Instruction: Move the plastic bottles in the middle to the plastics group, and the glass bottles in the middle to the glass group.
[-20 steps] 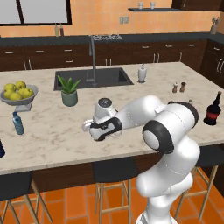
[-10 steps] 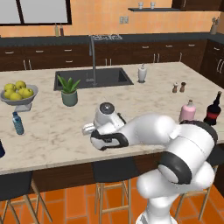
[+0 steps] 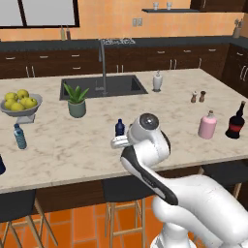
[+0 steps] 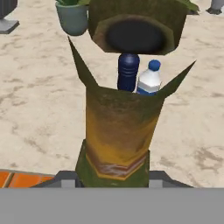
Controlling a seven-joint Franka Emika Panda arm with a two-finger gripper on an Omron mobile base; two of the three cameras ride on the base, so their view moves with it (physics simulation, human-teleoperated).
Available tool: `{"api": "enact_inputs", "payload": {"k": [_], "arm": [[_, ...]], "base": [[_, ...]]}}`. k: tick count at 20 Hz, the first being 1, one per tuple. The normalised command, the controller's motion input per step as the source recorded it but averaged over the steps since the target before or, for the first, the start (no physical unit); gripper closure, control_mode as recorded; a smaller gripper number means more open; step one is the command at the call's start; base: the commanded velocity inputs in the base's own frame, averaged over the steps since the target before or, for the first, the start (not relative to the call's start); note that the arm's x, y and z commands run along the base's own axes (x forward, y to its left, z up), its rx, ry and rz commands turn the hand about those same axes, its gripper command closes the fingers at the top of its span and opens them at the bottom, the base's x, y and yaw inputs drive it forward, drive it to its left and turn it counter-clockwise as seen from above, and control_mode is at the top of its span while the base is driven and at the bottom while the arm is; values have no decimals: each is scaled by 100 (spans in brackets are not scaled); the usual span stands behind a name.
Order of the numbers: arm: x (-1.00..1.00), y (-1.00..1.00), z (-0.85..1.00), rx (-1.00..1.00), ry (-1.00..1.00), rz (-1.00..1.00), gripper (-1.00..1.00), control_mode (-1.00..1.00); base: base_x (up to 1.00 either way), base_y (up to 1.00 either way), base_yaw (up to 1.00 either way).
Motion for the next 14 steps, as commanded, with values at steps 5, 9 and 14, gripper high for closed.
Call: {"api": "enact_inputs", "payload": {"k": [5,9,14], "arm": [[-37,-97,39,9,-1,-15,100,-100],[-4,-100,30,9,7,-19,100,-100],[1,-100,30,3,12,-14,100,-100]], "base": [[0,0,0],[0,0,0],[0,0,0]]}}
